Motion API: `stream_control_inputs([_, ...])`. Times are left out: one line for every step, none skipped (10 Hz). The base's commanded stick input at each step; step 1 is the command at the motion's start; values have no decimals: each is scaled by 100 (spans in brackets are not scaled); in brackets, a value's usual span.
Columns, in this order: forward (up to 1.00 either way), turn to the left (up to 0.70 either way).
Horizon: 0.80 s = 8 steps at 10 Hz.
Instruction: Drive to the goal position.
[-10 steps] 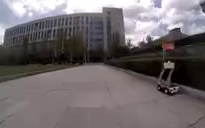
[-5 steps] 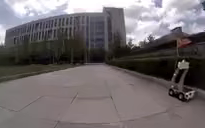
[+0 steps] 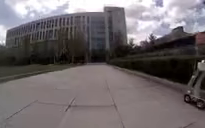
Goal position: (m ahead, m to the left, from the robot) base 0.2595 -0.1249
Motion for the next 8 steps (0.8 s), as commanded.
stream_control_inputs([70,0])
stream_control_inputs([70,0])
stream_control_inputs([70,-13])
stream_control_inputs([70,-33])
stream_control_inputs([70,-34])
stream_control_inputs([70,-34])
stream_control_inputs([70,-34])
stream_control_inputs([70,-34])
